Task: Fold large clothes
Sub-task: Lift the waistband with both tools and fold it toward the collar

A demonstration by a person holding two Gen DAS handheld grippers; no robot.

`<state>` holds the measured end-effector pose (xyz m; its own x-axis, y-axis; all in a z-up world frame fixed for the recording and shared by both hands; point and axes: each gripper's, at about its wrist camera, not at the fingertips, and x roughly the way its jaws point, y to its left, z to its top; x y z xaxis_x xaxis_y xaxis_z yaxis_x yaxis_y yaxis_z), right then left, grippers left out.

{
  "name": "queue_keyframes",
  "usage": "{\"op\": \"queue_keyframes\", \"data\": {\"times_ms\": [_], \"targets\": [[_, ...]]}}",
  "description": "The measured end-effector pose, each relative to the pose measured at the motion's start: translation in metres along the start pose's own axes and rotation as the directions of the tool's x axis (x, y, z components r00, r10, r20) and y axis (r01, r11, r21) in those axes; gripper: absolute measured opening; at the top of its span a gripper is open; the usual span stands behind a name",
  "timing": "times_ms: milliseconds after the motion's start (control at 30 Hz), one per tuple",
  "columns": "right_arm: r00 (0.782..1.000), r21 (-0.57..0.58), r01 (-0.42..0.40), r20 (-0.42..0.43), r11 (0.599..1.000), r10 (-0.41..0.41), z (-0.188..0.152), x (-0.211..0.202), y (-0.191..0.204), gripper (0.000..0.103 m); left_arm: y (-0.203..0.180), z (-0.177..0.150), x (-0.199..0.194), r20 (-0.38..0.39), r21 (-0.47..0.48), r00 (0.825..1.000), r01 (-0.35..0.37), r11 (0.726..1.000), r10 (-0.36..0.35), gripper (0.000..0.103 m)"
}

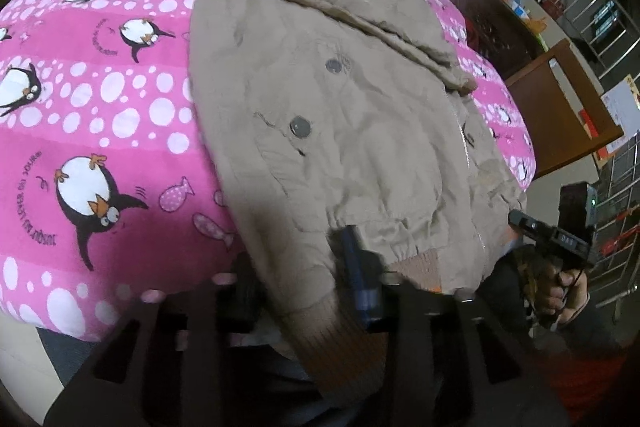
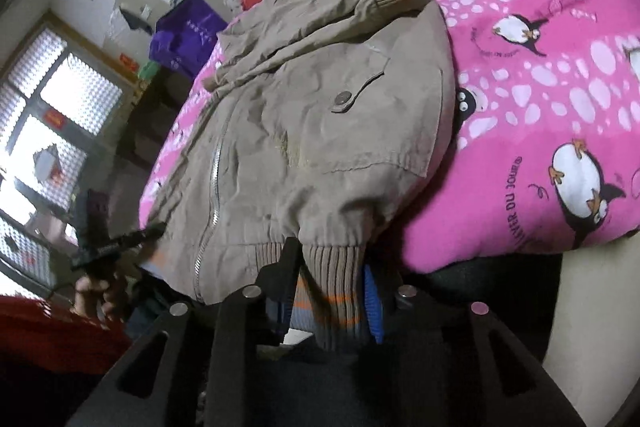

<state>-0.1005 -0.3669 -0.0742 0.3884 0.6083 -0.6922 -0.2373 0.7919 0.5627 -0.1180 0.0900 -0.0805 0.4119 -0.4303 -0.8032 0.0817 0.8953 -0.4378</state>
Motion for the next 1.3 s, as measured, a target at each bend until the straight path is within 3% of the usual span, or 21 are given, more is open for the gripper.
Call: {"op": "queue_keyframes", "data": {"times_ms": [67, 167, 333, 467, 633, 700, 867, 933, 1000, 1100, 1167, 1300], "targets": [[1.000, -0.060, 0.003, 0.017, 0.998, -0.002, 0.000, -0.009, 0.012, 0.011, -0.001, 0.002, -0.008, 0.024, -0.013, 1.000, 0.019, 1.000, -0.019, 0.011], [0.998, -0.177, -0.013, 0.061, 0.984, 0.024, 0.003, -0.033, 0.037, 0.008, -0.006, 0.008, -0.031, 0.097, 0.009, 0.994, 0.046, 0.999, -0.046, 0.010], [0.978, -0.313, -0.090, 0.151, 0.946, 0.144, 0.018, -0.085, 0.076, 0.007, -0.021, 0.025, -0.088, 0.241, 0.083, 0.960, 0.126, 0.989, -0.143, 0.010], [0.942, -0.367, -0.128, 0.247, 0.921, 0.229, 0.032, -0.129, 0.104, 0.007, -0.038, 0.035, -0.135, 0.326, 0.157, 0.921, 0.170, 0.973, -0.214, 0.010], [0.875, -0.422, -0.181, 0.343, 0.888, 0.341, 0.050, -0.178, 0.125, 0.007, -0.060, 0.046, -0.181, 0.389, 0.241, 0.859, 0.255, 0.936, -0.334, 0.011], [0.863, -0.427, -0.190, 0.357, 0.884, 0.358, 0.056, -0.187, 0.126, 0.007, -0.061, 0.051, -0.183, 0.397, 0.249, 0.849, 0.266, 0.931, -0.349, 0.012], [0.892, -0.345, -0.163, 0.348, 0.924, 0.288, 0.076, -0.156, 0.103, 0.007, -0.043, 0.081, -0.144, 0.397, 0.139, 0.869, 0.261, 0.955, -0.295, 0.012], [0.897, -0.285, -0.160, 0.358, 0.945, 0.260, 0.090, -0.139, 0.089, 0.007, -0.038, 0.100, -0.127, 0.398, 0.091, 0.883, 0.234, 0.968, -0.250, 0.012], [0.897, -0.221, -0.148, 0.381, 0.964, 0.225, 0.113, -0.122, 0.077, 0.008, -0.035, 0.127, -0.109, 0.404, 0.061, 0.885, 0.225, 0.972, -0.230, 0.012], [0.895, -0.146, -0.115, 0.414, 0.983, 0.166, 0.155, -0.093, 0.059, 0.008, -0.037, 0.175, -0.075, 0.416, 0.077, 0.895, 0.144, 0.987, -0.163, 0.012], [0.902, -0.042, -0.104, 0.417, 0.994, 0.112, 0.186, -0.064, 0.039, 0.008, -0.033, 0.198, -0.051, 0.402, 0.057, 0.904, 0.134, 0.989, -0.146, 0.012], [0.930, 0.121, -0.070, 0.366, 0.990, 0.021, 0.224, -0.007, -0.002, 0.008, -0.031, 0.235, 0.011, 0.347, 0.069, 0.938, -0.014, 0.998, -0.011, 0.012]]}}
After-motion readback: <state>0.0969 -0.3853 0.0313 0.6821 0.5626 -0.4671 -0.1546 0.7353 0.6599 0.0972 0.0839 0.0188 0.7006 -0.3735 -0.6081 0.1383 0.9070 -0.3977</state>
